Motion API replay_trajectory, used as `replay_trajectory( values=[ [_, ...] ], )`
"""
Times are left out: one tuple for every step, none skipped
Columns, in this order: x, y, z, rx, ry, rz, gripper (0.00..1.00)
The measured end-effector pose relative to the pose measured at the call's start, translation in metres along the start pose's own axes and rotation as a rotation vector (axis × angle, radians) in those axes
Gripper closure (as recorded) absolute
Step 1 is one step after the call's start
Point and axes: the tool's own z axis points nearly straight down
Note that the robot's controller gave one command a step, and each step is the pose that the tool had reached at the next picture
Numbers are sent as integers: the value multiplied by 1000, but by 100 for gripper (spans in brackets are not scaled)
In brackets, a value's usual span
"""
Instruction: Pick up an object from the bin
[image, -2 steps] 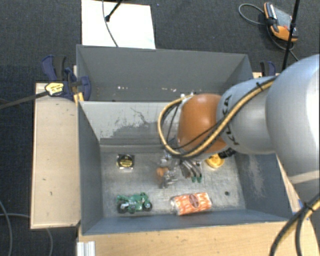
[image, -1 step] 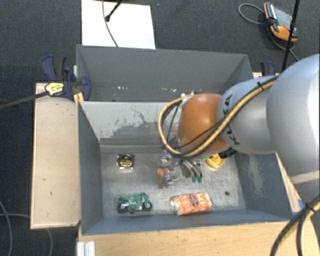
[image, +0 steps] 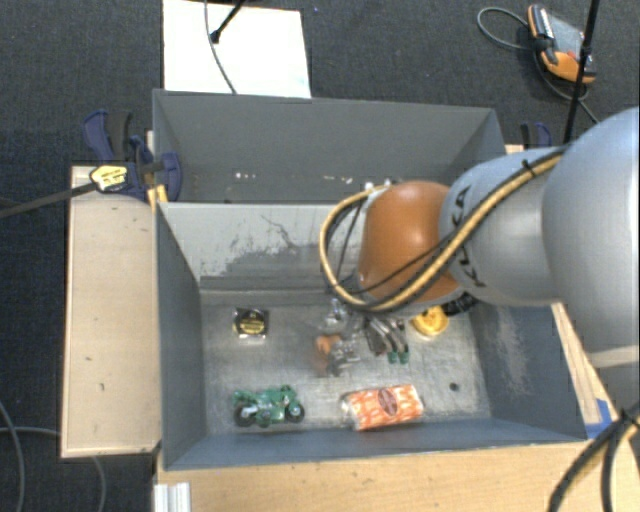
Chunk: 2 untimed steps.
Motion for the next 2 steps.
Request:
replay_trajectory(
  values=[
    [0,0,-20,0,1,1,100],
    [-1,0,-38,0,-8,1,100]
  ],
)
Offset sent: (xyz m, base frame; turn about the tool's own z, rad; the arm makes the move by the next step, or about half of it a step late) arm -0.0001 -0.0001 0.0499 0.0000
